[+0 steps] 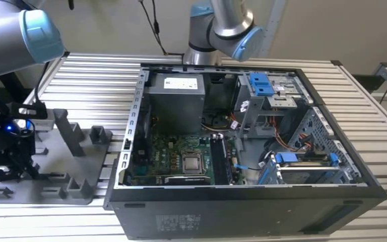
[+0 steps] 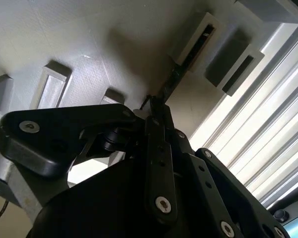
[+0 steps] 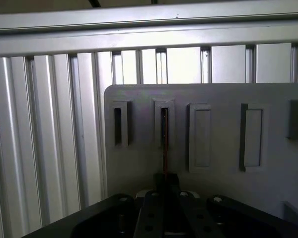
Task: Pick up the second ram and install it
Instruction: 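Pick up the second ram and move it above second insertion slot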
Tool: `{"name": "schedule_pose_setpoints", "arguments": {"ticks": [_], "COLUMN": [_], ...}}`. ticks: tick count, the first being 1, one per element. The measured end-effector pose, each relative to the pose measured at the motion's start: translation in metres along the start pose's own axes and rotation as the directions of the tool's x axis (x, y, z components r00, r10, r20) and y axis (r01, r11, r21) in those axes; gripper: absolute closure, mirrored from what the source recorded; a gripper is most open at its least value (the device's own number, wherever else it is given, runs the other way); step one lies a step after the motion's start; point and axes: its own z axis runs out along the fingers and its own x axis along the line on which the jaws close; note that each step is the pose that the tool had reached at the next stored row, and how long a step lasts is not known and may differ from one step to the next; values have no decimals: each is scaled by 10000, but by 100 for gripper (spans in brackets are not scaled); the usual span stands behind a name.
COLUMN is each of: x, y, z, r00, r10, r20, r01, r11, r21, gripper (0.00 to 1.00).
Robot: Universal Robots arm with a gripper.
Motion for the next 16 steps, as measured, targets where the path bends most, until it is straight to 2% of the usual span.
{"name": "schedule_pose_setpoints", "arguments": {"ticks": [8, 16], "x": [1, 3], "y": [0, -4], "z": [-14, -161], "r00": [10000, 10000], "r10": [1, 1], "r20": [0, 0], "r01": [-1, -1], "r11": [10000, 10000], "r21": [5, 5], "gripper": [86, 86]}}
